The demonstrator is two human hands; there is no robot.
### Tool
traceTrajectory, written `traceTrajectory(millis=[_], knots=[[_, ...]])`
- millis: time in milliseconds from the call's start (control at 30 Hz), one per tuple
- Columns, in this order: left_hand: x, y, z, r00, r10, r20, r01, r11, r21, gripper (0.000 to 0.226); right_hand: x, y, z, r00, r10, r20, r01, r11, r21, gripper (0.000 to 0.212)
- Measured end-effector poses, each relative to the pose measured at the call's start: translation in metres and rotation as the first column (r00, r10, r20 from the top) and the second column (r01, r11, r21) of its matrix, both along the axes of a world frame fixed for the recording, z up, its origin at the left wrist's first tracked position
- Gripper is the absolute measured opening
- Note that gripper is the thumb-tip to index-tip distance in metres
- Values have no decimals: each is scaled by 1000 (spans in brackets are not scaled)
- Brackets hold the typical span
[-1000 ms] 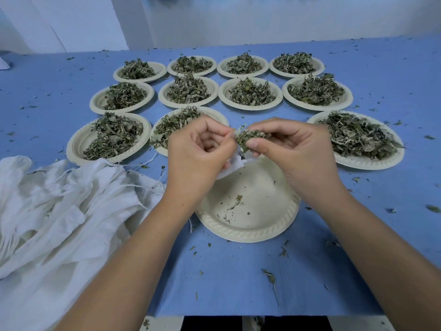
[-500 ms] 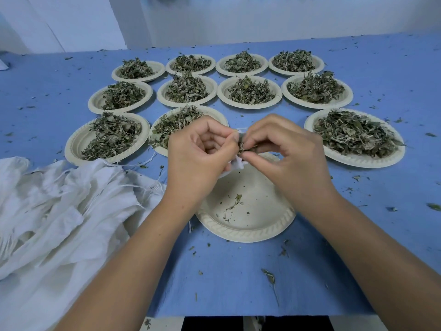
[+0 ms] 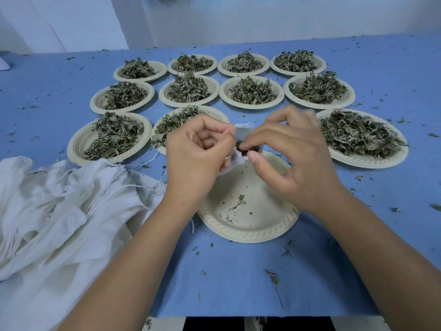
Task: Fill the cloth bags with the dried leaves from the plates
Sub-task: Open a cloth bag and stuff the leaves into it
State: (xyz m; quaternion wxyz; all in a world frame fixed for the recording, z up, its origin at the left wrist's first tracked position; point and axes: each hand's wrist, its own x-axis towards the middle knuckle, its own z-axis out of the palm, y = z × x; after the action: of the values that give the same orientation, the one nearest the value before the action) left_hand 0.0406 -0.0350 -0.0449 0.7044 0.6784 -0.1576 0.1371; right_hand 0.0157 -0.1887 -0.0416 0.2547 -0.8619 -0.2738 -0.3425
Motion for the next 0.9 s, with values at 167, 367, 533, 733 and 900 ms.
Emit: traceTrajectory(millis=[167,367,533,733,900], knots=[[-1,2,1,999,-51,-19,50,998,-23,21,0,4,-5,985,23,-171,-46,991,-130,22],[3,3,-1,1000,-1,-6,0,997,-81,18,2,-4,3,997,-70,-25,71,997,18,17],[2,2,-1,1000,-3,-8,2,997,-81,20,4,-2,1,995,-104,-1,104,991,-89,14],[3,2,-2,999,49,-21,-50,997,-60,19,4,-1,-3,943,73,-324,-72,997,15,12],[6,3,-2,990,137,-22,-139,983,-121,18,5,-13,7,920,157,-359,-73,969,237,21]])
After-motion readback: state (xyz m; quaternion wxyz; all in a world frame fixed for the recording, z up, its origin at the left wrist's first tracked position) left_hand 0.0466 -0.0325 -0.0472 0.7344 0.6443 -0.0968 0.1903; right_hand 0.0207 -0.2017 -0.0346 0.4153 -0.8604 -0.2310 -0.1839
